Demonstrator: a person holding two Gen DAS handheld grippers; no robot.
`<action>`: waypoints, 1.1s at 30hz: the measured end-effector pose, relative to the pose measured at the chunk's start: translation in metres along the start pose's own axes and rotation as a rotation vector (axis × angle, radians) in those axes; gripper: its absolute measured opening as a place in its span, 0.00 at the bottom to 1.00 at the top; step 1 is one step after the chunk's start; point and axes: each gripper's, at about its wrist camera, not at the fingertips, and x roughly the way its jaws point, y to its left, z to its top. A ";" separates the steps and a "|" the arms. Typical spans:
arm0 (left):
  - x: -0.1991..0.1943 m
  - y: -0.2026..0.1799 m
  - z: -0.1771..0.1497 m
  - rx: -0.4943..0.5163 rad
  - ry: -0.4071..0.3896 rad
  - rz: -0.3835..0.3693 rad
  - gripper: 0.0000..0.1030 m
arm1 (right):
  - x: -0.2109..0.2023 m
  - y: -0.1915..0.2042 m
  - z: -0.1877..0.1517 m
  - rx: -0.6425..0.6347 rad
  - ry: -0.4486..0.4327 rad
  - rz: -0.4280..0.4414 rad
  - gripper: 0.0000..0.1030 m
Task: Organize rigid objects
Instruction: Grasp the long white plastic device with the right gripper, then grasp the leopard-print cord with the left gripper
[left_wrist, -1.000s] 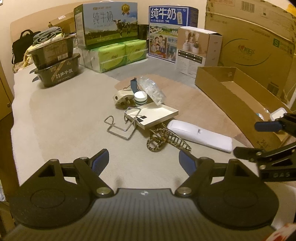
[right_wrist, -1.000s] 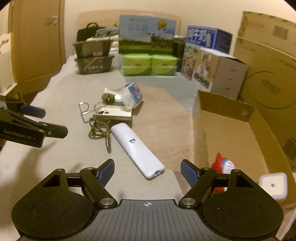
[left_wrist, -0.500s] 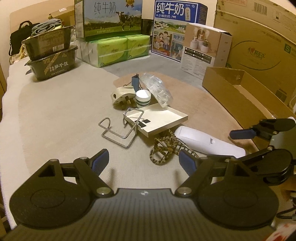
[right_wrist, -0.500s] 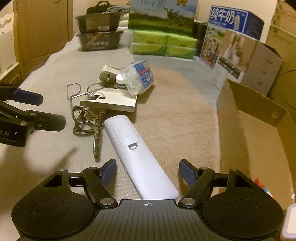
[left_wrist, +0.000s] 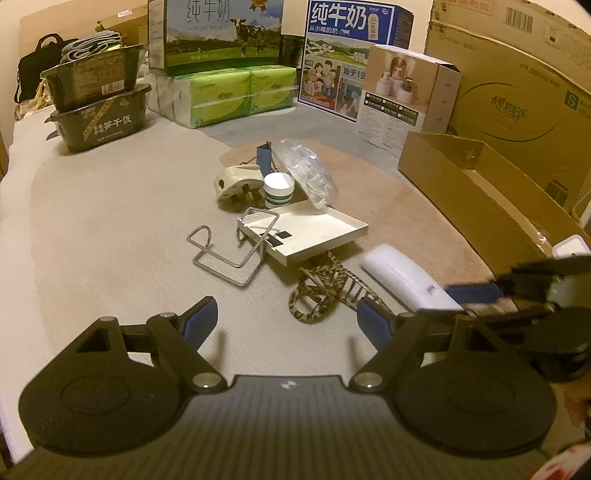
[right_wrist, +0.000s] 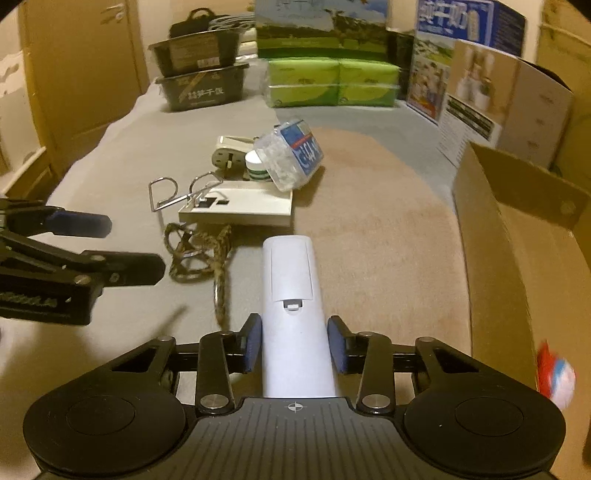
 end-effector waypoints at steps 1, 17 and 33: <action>0.000 -0.001 0.000 -0.002 -0.001 -0.002 0.78 | -0.005 0.001 -0.005 0.025 0.002 -0.011 0.38; 0.009 -0.007 -0.001 -0.022 -0.004 -0.020 0.78 | -0.003 0.000 -0.014 -0.001 -0.065 0.020 0.38; 0.051 -0.036 0.010 -0.020 0.032 0.095 0.51 | -0.013 -0.013 -0.023 0.037 -0.093 -0.049 0.37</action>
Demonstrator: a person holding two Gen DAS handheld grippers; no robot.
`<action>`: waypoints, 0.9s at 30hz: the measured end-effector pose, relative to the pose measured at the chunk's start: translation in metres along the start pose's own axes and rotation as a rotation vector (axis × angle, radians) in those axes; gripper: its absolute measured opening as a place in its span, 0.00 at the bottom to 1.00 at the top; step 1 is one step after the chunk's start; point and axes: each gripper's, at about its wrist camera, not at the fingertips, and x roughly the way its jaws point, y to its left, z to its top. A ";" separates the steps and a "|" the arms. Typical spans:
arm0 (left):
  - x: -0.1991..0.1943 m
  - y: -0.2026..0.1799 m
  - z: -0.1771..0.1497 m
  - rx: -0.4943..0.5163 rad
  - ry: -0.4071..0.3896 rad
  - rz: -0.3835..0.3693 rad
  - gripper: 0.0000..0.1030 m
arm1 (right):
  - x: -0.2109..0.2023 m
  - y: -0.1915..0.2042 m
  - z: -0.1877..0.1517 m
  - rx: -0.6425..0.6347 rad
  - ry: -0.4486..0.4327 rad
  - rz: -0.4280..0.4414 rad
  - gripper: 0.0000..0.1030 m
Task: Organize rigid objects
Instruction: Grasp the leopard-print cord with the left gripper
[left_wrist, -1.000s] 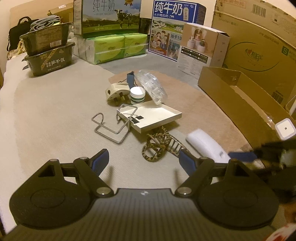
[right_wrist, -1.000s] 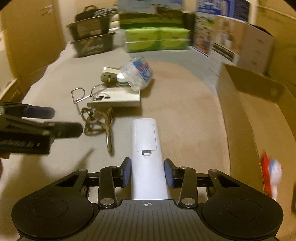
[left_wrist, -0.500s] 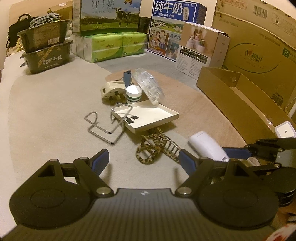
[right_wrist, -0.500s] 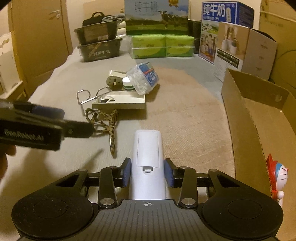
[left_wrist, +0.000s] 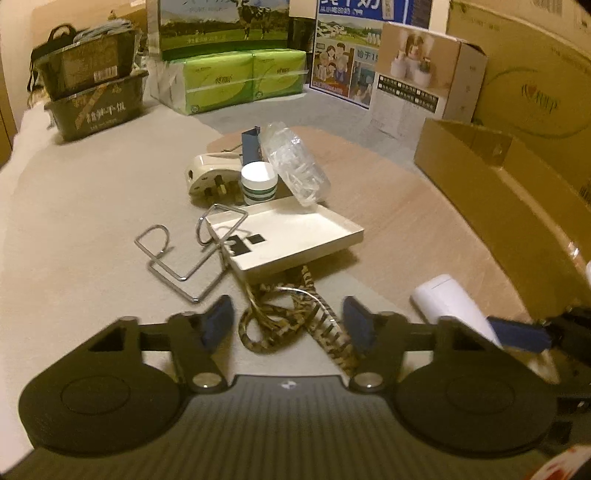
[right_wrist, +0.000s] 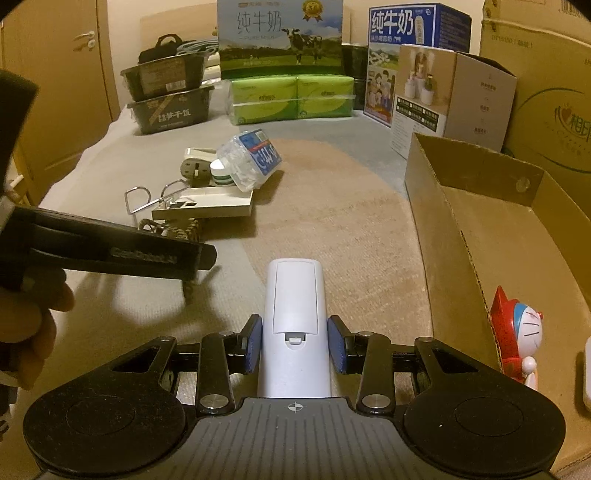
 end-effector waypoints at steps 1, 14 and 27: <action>-0.002 0.001 -0.001 0.017 0.003 0.007 0.49 | 0.000 0.000 0.000 0.002 0.001 0.001 0.37; -0.009 0.013 -0.005 0.118 -0.007 -0.053 0.40 | 0.001 0.002 -0.001 0.039 -0.001 0.001 0.37; -0.020 0.014 -0.011 0.125 0.002 -0.066 0.36 | 0.003 0.003 0.002 0.049 -0.005 -0.004 0.37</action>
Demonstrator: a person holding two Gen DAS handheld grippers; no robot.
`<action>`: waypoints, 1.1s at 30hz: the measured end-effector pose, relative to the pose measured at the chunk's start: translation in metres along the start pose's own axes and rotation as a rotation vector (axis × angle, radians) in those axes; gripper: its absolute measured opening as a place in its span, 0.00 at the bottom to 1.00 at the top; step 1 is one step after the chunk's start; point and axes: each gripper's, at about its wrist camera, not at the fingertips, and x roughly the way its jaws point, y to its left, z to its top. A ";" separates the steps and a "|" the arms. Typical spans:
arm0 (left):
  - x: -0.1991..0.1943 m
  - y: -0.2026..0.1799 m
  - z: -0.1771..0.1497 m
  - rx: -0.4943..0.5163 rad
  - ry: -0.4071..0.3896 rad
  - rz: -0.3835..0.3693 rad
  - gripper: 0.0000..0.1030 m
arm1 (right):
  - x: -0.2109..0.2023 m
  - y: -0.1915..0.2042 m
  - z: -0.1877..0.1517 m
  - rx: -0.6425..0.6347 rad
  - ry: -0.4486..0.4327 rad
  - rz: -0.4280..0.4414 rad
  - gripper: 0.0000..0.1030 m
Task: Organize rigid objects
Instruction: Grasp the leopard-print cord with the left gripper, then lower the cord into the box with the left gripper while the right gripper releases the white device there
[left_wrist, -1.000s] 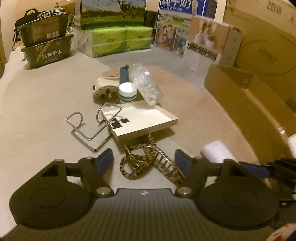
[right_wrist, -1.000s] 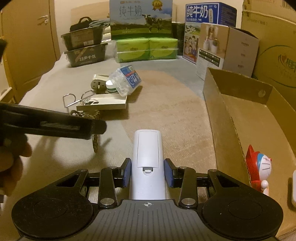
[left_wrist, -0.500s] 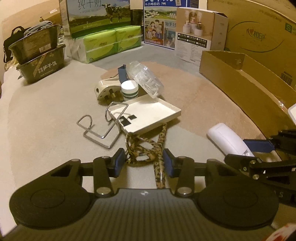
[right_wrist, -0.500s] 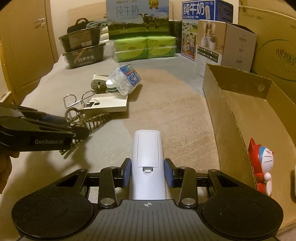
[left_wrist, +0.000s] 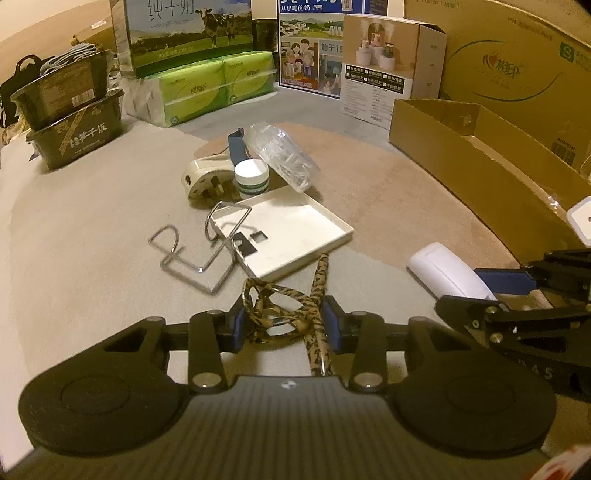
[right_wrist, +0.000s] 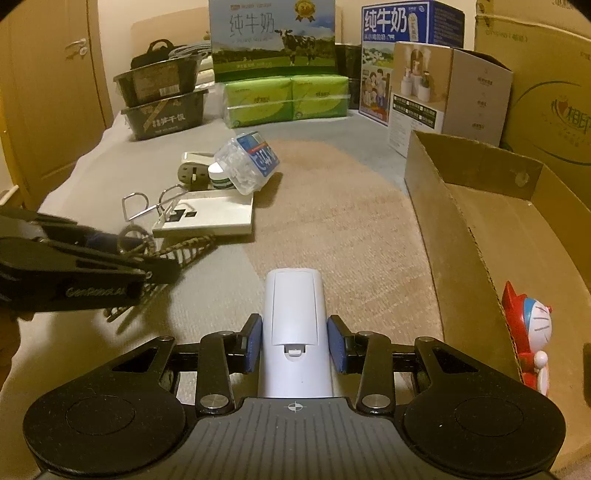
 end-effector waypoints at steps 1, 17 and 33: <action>-0.003 0.000 -0.002 -0.004 0.000 -0.003 0.36 | -0.002 0.000 -0.001 0.007 -0.002 0.004 0.37; -0.074 -0.015 -0.005 -0.016 -0.060 -0.016 0.36 | -0.081 0.003 -0.005 0.094 -0.090 -0.036 0.37; -0.107 -0.050 0.008 0.003 -0.095 -0.062 0.36 | -0.138 -0.014 -0.013 0.137 -0.144 -0.095 0.37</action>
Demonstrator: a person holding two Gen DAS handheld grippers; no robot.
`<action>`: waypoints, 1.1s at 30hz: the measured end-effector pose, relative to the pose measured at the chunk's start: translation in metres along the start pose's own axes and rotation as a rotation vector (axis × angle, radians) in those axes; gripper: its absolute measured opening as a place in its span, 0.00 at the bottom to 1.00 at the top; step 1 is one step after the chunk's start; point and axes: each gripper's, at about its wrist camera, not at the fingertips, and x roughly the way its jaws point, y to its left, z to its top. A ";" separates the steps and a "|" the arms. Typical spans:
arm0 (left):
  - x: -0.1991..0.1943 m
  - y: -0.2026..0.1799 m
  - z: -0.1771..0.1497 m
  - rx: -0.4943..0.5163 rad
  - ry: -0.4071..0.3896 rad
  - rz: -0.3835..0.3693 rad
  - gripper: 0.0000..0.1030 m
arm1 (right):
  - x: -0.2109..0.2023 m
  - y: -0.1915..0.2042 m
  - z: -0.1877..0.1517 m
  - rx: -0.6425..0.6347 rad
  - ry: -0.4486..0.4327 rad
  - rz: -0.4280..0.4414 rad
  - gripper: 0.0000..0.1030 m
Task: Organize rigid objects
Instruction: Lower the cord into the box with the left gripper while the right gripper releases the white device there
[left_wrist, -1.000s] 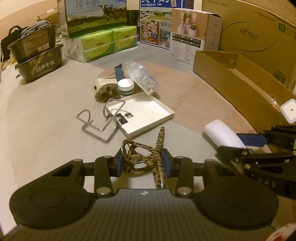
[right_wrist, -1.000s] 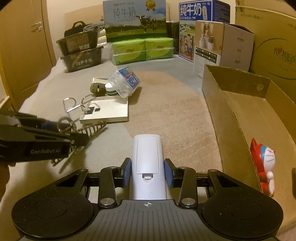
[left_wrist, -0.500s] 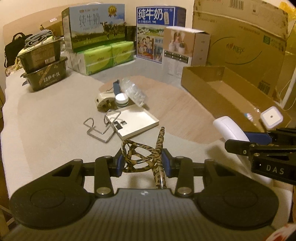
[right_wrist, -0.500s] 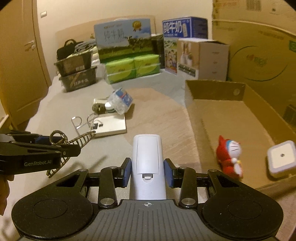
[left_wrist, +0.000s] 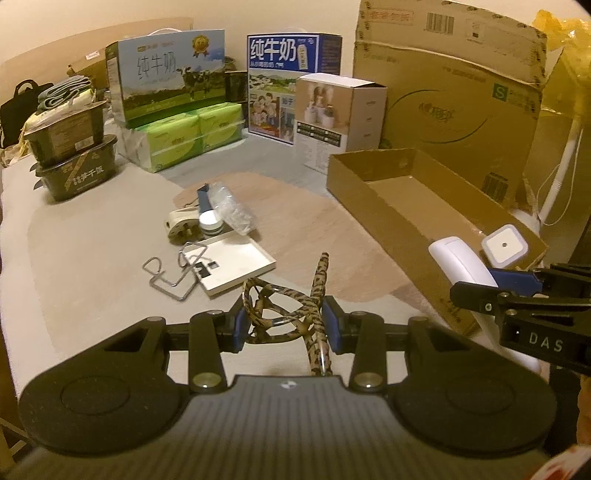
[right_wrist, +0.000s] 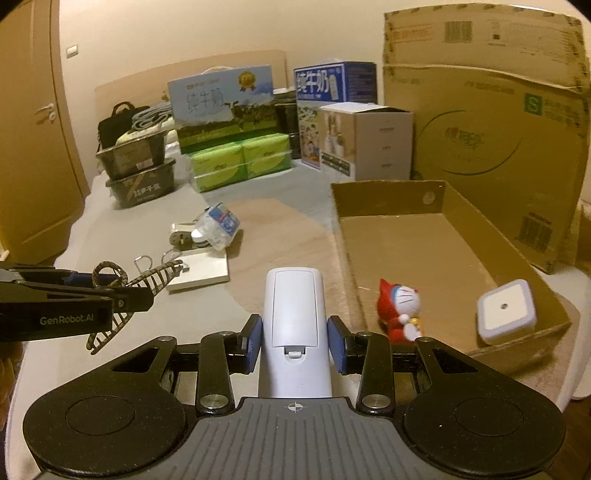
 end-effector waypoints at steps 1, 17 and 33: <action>0.000 -0.003 0.001 0.000 0.000 -0.005 0.36 | -0.002 -0.002 0.000 0.003 -0.002 -0.004 0.37; 0.024 -0.065 0.043 0.041 -0.023 -0.120 0.36 | -0.017 -0.078 0.032 0.073 -0.060 -0.123 0.37; 0.095 -0.128 0.088 0.079 -0.005 -0.202 0.36 | 0.026 -0.153 0.059 0.171 -0.032 -0.143 0.37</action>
